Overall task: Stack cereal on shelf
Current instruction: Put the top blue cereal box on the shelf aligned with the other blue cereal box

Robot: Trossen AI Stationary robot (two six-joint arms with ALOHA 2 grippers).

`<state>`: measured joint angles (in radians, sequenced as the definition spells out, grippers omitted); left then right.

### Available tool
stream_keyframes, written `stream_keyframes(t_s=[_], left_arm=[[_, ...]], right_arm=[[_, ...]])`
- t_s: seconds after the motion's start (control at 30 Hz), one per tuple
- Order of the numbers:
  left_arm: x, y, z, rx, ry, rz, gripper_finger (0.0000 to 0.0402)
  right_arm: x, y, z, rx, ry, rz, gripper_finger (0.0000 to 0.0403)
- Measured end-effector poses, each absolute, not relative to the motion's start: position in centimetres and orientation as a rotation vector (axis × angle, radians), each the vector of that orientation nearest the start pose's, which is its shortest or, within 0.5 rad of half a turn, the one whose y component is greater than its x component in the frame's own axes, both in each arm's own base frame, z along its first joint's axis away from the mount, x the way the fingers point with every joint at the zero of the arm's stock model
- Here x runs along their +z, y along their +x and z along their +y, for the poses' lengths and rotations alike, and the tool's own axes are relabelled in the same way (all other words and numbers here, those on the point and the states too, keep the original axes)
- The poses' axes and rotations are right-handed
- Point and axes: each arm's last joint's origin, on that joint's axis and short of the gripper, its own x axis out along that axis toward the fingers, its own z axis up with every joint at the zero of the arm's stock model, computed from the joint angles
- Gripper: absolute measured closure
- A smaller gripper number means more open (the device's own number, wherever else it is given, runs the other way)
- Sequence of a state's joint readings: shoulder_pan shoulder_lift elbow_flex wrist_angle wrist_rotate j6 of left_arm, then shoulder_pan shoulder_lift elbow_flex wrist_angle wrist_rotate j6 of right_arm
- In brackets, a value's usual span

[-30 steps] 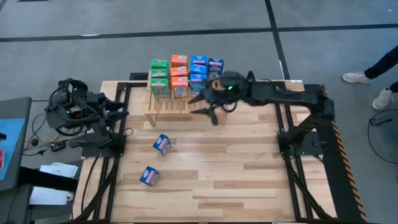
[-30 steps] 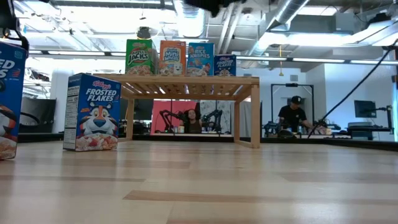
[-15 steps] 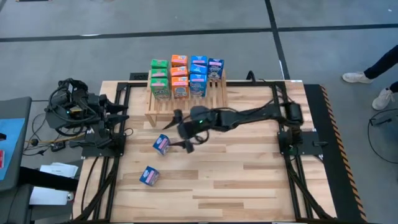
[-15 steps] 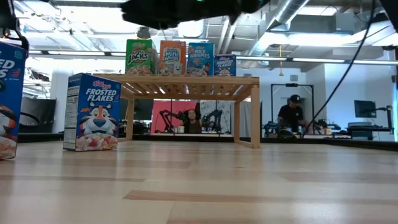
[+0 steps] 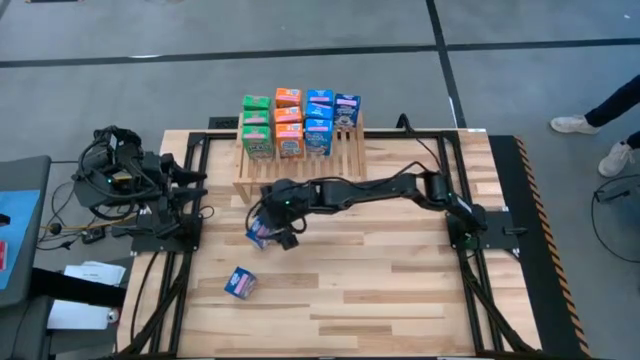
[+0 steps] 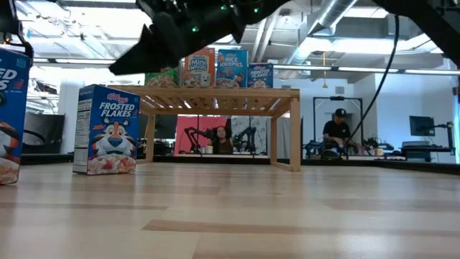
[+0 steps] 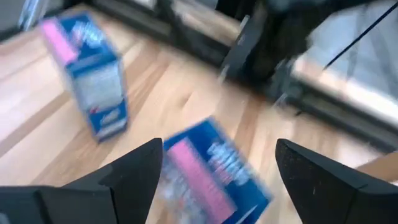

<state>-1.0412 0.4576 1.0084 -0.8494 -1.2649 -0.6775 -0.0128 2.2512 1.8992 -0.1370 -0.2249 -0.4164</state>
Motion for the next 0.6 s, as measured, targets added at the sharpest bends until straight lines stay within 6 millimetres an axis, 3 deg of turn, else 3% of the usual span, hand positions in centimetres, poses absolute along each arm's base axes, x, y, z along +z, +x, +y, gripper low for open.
stream_keyframes(t_s=[0.6], left_arm=[[37.5,4.1,-1.6,0.22,-0.39,0.065,0.0152]], right_arm=[[22.2,50.9,0.3,0.155,-0.267,0.709,0.009]])
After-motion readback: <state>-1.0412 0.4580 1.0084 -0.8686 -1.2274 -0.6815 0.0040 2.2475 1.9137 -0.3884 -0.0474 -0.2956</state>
